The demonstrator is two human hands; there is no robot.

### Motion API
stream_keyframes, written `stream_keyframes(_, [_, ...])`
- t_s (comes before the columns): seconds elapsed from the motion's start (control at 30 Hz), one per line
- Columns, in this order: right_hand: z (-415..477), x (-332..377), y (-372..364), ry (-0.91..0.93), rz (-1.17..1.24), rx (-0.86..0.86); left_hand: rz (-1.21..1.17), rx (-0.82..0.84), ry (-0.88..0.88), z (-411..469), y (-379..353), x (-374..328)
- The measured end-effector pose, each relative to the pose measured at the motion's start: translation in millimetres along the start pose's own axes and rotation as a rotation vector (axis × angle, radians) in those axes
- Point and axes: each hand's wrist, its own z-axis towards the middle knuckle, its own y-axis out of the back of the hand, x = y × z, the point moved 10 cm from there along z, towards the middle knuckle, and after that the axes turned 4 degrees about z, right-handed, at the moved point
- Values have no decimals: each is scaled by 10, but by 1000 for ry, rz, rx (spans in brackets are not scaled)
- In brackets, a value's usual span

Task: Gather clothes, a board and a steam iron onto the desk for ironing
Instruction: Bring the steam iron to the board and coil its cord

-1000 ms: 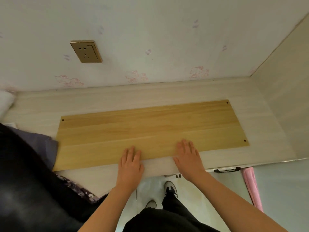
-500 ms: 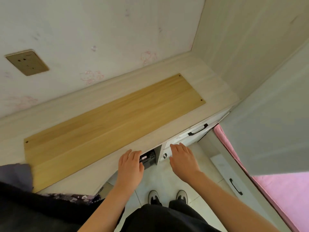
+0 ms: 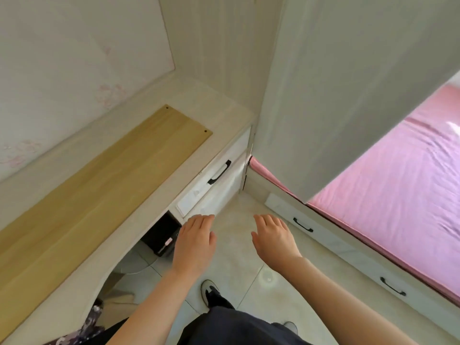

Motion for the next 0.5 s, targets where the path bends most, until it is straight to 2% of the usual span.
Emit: stream_keyframes(0.5, [-1874, -2275, 124, -291, 99, -96, -47, 91, -249, -597, -962, -2576])
